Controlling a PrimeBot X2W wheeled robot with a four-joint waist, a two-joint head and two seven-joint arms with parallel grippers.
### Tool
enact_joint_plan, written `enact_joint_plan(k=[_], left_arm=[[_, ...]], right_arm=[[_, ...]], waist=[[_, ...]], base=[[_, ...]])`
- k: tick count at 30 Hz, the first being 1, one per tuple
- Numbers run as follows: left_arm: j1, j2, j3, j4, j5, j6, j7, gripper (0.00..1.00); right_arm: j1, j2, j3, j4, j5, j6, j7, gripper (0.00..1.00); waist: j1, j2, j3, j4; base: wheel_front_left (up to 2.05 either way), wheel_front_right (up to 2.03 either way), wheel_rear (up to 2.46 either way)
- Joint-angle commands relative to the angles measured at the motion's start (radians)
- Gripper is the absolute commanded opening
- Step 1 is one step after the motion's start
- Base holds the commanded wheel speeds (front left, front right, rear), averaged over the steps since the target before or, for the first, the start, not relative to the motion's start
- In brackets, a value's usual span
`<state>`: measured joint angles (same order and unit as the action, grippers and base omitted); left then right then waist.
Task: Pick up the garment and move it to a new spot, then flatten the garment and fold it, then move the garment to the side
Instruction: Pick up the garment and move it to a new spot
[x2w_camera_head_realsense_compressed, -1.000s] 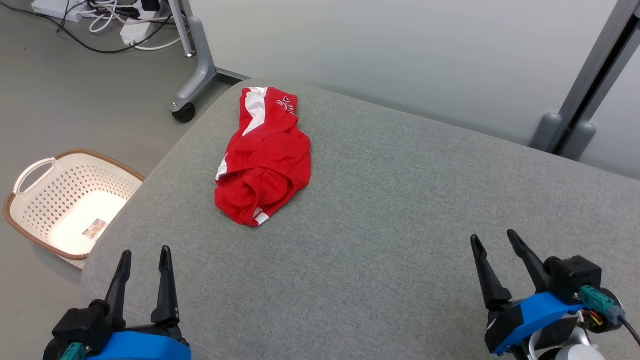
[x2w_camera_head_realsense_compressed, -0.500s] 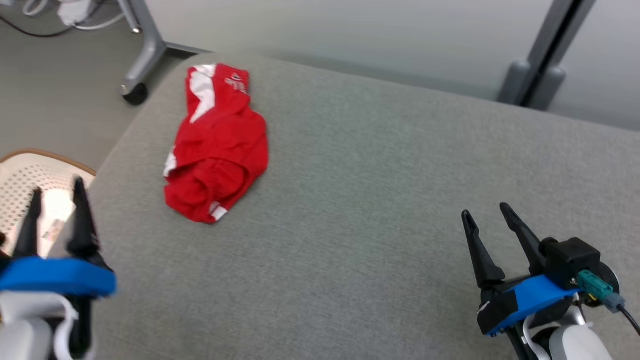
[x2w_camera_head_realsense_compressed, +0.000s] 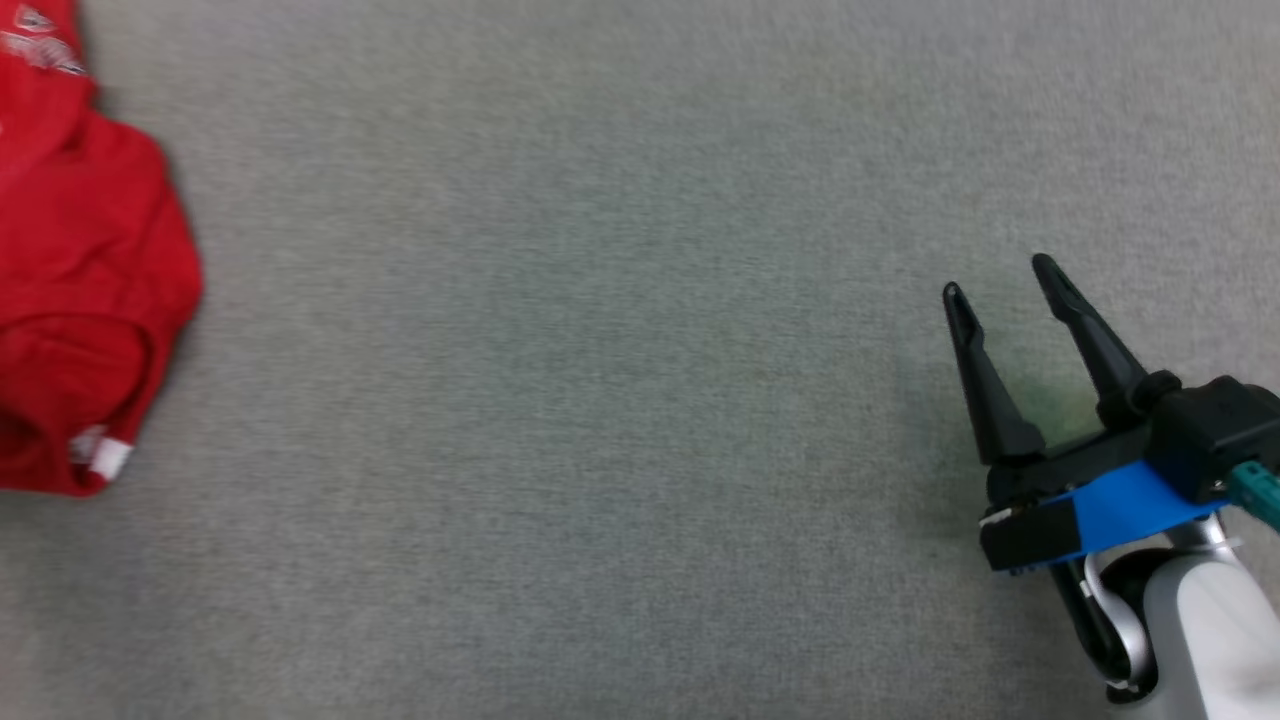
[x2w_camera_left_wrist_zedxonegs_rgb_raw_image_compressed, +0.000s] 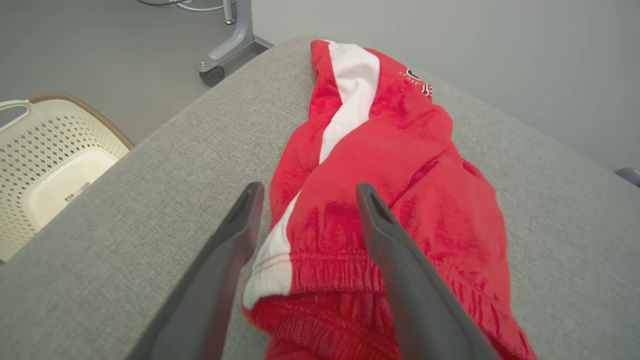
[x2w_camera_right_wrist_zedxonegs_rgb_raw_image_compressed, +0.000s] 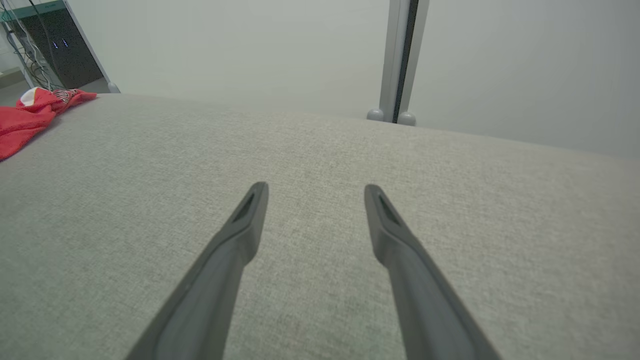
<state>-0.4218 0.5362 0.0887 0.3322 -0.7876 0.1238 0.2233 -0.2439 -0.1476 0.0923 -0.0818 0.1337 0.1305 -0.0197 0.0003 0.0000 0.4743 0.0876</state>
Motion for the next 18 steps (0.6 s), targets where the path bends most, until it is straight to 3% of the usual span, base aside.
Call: enact_joint_plan(k=[1,7,10,11,12,13,18], left_arm=[[-0.027,0.01,0.011,0.032,-0.028,0.008,0.043,1.0],[-0.055,0.011,0.014,0.133,-0.084,0.033,0.162,1.0],[-0.049,-0.025,-0.01,0.168,-0.122,0.045,0.264,1.0],[-0.046,-0.031,-0.019,0.167,-0.13,0.049,0.287,0.87],[-0.048,-0.031,-0.021,0.16,-0.131,0.052,0.295,0.35],[-0.044,-0.025,-0.027,0.149,-0.13,0.051,0.309,0.0],[-0.054,0.049,-0.002,0.077,-0.101,0.042,0.276,0.0]], right_arm=[[-0.017,-0.013,-0.007,-0.016,0.004,0.001,0.002,1.0],[-0.029,-0.009,-0.017,-0.04,0.004,0.001,-0.012,1.0],[-0.038,-0.006,-0.02,-0.038,0.005,0.001,-0.025,1.0],[-0.04,-0.003,-0.019,-0.033,0.007,0.001,-0.028,1.0],[-0.042,-0.002,-0.019,-0.029,0.007,0.001,-0.031,1.0],[-0.044,0.0,-0.018,-0.024,0.01,0.001,-0.036,1.0],[-0.042,0.01,-0.016,0.008,0.015,0.001,-0.051,1.0]], waist=[[-0.0003,0.0,0.045,-0.023],[-0.0003,0.0,0.109,-0.072],[-0.0003,0.0,0.119,-0.085],[-0.0003,0.0,0.117,-0.088],[-0.0003,0.0,0.115,-0.09],[-0.0003,0.0,0.11,-0.091],[-0.0003,0.0,0.053,-0.087]], base=[[0.0,0.0,0.0],[0.0,0.0,0.0],[0.0,0.0,0.0],[0.0,0.0,0.0],[0.0,0.0,0.0],[0.0,0.0,0.0],[0.0,0.0,0.0]])
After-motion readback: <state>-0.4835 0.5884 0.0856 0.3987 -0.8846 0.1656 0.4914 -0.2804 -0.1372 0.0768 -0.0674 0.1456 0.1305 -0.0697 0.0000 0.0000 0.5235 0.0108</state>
